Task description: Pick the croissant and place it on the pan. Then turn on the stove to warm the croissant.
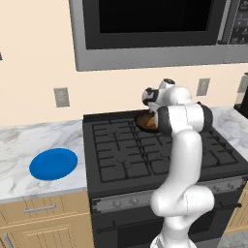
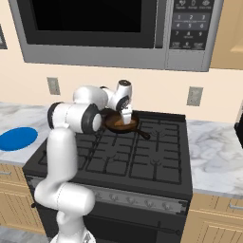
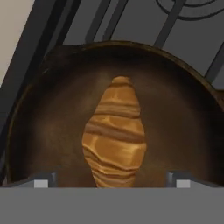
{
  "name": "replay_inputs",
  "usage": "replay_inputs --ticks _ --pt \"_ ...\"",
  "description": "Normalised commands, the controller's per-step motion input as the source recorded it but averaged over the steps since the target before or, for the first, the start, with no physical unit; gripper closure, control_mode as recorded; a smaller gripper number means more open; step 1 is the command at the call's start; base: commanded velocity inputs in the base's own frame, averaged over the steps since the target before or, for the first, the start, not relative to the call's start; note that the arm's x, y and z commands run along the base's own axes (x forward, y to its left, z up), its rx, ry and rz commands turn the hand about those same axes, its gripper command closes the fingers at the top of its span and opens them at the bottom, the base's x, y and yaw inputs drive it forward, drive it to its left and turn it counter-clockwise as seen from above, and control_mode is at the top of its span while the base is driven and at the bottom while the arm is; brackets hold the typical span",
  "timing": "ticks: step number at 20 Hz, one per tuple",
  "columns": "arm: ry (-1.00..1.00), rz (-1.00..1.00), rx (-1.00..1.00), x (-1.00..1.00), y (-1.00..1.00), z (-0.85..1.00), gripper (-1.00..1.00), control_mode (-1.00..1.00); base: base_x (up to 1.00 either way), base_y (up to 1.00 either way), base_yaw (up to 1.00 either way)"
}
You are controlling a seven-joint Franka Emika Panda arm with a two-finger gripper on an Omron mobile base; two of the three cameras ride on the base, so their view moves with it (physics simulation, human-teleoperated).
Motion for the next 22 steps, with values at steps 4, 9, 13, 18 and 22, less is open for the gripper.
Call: replay_inputs --ticks 4,9,13,18,22 --pt "-0.39 0.00 0.00 -0.47 -0.08 0.31 -1.00 -1.00 0.00 0.00 0.00" --pt "-0.24 0.00 0.04 -0.40 -0.25 0.58 -1.00 -1.00 0.00 0.00 0.00" --pt "-0.16 0.00 0.09 -0.44 -0.39 0.68 -1.00 -1.00 0.00 0.00 0.00" --pt "-0.11 0.00 0.10 -0.54 -0.36 0.61 -1.00 -1.00 0.00 0.00 0.00" --pt "-0.07 0.00 0.04 -0.71 -0.17 0.33 -1.00 -1.00 0.00 0.00 0.00"
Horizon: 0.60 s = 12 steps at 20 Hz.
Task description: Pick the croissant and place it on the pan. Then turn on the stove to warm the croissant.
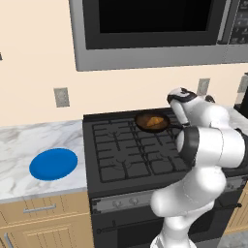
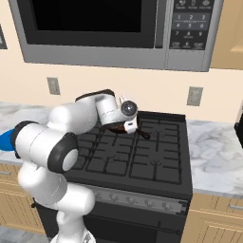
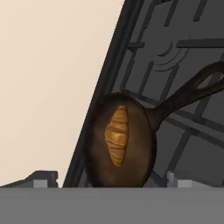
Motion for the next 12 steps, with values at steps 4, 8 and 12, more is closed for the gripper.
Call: replay_inputs --ticks 4,8,12 --pt "-0.10 0.00 0.00 -0.83 -0.05 0.17 -1.00 -1.00 0.00 0.00 0.00" --pt "-0.14 0.00 0.00 -0.77 0.00 0.28 -1.00 -1.00 0.00 0.00 0.00" --pt "-0.06 0.00 0.00 -0.72 -0.01 0.30 -1.00 -1.00 0.00 0.00 0.00"
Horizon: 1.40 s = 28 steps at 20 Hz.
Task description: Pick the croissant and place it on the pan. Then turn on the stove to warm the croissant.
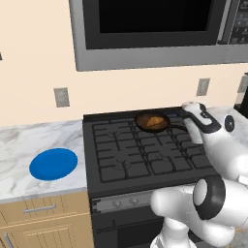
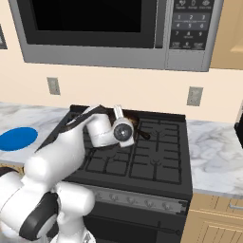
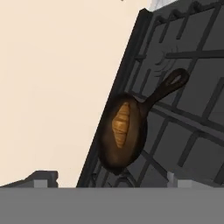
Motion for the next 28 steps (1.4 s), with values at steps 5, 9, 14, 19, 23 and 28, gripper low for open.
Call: replay_inputs --ticks 5,9,14,19,23,28 --pt "0.00 0.00 0.00 -0.74 -0.10 0.19 -1.00 -1.00 0.00 0.00 0.00" --pt "0.00 0.00 0.00 -0.76 -0.16 0.17 -1.00 -1.00 0.00 0.00 0.00" --pt "0.00 0.00 0.04 -0.89 -0.31 0.13 -1.00 -1.00 0.00 0.00 0.00" --pt "0.00 0.00 0.06 -0.89 -0.32 0.08 -1.00 -1.00 0.00 0.00 0.00" --pt "-0.01 0.00 0.02 -0.79 -0.21 0.00 -1.00 -1.00 0.00 0.00 0.00" --pt "-0.01 0.00 0.00 -0.80 -0.16 0.00 -1.00 -1.00 0.00 0.00 0.00"
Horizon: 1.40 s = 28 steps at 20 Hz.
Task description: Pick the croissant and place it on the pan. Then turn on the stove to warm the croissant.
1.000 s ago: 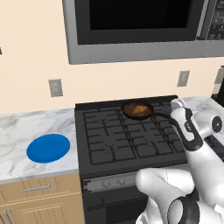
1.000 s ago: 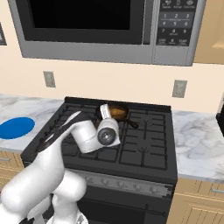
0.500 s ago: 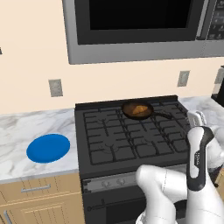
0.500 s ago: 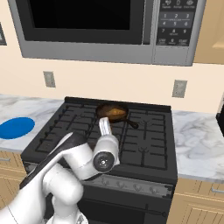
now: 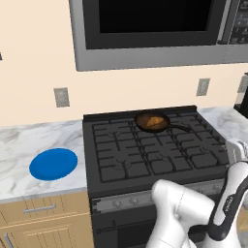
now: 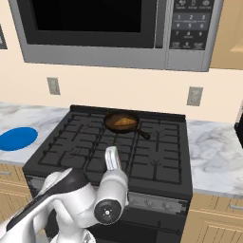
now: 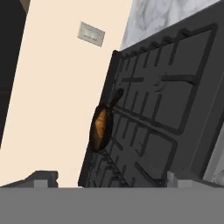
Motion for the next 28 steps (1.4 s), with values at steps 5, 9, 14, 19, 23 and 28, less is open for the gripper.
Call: replay_inputs --ticks 5,9,14,19,23,28 --pt "0.00 0.00 0.02 -0.82 -0.17 0.00 -1.00 -1.00 0.00 0.00 0.00" --pt "0.00 0.00 0.03 -0.80 -0.20 0.00 -1.00 -1.00 0.00 0.00 0.00" --pt "0.00 0.00 0.00 -0.53 -0.10 -0.02 -1.00 -1.00 0.00 0.00 0.00" --pt "0.00 0.03 0.00 -0.08 0.00 -0.06 -1.00 -1.00 0.00 0.00 0.00" --pt "0.02 0.10 -0.06 0.00 0.00 -0.08 -1.00 -1.00 0.00 0.00 0.00" --pt "0.04 0.14 -0.16 0.00 0.00 -0.13 -1.00 -1.00 0.00 0.00 0.00"
